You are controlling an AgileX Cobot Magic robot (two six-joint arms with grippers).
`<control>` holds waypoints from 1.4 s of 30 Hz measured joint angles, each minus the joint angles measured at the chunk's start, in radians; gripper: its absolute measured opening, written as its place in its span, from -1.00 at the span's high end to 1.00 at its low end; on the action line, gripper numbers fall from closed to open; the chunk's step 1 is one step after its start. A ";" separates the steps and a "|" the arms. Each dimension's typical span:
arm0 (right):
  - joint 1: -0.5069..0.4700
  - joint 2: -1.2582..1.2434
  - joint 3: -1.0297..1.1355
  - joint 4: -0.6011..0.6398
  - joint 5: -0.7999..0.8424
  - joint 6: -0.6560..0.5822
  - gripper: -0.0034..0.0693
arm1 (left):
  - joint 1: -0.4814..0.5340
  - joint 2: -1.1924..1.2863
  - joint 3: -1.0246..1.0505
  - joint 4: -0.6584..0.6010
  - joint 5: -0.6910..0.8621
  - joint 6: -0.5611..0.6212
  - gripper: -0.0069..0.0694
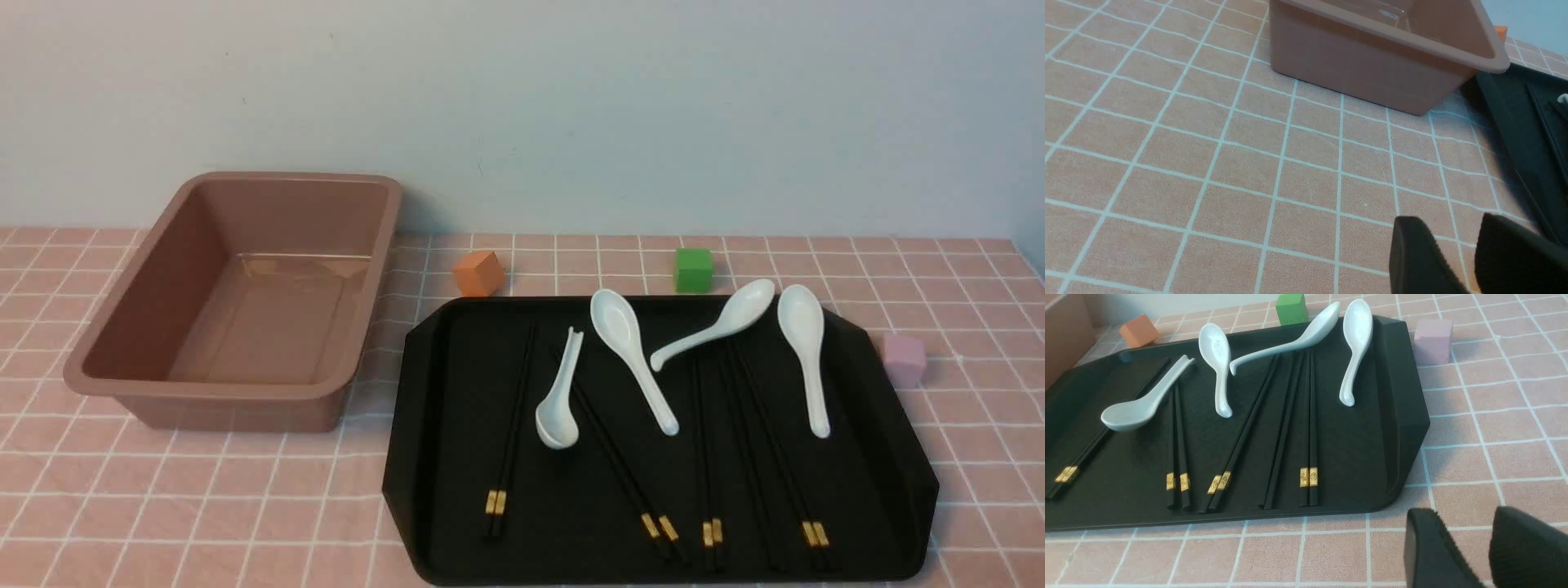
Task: On pink tablecloth take chopsticks from black tray and put them in box.
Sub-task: 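Reach over to the black tray and grasp a pair of chopsticks with the left gripper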
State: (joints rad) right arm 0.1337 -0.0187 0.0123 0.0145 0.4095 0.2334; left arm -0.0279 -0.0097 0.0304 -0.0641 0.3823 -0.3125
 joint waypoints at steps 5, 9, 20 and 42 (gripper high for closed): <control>0.000 0.000 0.000 0.000 0.000 0.000 0.25 | 0.000 0.000 0.000 0.000 0.000 0.000 0.19; 0.000 0.000 0.000 0.000 0.000 0.000 0.25 | 0.000 0.000 0.000 0.000 0.000 0.000 0.19; 0.000 0.000 0.000 0.000 0.000 0.000 0.25 | 0.000 0.000 0.000 0.000 0.000 0.000 0.19; 0.000 0.000 0.000 0.000 0.000 0.000 0.25 | 0.000 0.000 0.000 0.022 0.000 0.000 0.19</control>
State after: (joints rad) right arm 0.1337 -0.0187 0.0123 0.0145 0.4095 0.2334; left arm -0.0279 -0.0097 0.0304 -0.0420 0.3823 -0.3125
